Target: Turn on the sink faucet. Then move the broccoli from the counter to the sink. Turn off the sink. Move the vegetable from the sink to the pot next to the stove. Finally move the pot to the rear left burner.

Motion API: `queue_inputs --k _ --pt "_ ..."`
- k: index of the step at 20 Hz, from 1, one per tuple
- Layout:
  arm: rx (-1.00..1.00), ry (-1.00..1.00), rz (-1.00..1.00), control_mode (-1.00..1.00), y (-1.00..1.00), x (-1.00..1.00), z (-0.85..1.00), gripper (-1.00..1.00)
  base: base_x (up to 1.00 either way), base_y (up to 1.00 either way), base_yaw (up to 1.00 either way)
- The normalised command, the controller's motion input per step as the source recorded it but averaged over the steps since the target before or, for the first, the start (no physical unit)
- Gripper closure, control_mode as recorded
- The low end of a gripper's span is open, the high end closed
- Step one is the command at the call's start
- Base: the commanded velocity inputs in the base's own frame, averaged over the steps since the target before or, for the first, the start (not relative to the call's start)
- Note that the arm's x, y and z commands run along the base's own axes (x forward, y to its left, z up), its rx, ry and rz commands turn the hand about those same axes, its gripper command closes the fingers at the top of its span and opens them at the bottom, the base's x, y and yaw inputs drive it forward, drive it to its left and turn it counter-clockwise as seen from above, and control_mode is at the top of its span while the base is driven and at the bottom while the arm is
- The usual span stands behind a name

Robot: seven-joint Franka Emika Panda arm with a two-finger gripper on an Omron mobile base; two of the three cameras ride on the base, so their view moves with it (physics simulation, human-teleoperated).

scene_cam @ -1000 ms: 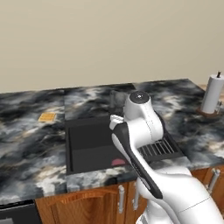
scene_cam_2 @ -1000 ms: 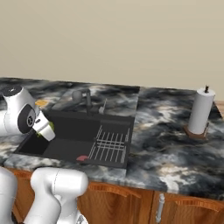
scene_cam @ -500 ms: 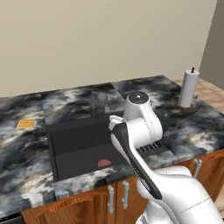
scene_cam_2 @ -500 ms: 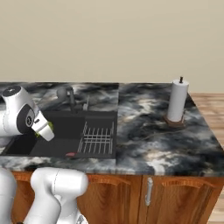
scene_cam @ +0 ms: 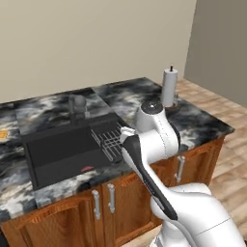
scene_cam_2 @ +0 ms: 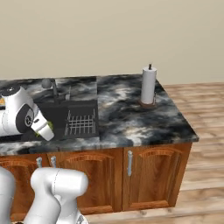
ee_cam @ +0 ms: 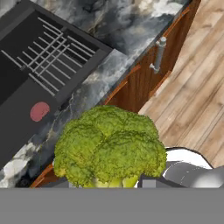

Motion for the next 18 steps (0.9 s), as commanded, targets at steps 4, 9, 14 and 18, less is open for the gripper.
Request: queue_inputs --k 4,9,14,18 --pt "0.0 0.0 0.0 1.0 0.0 0.0 0.0 1.0 -0.34 -0.63 -0.28" --pt "0.0 0.0 0.0 1.0 0.0 0.0 0.0 1.0 -0.1 -0.58 -0.3" --pt "0.0 0.0 0.0 1.0 0.0 0.0 0.0 1.0 0.0 -0.45 -0.36" --pt "0.0 0.0 0.0 1.0 0.0 0.0 0.0 1.0 0.0 -0.38 -0.39"
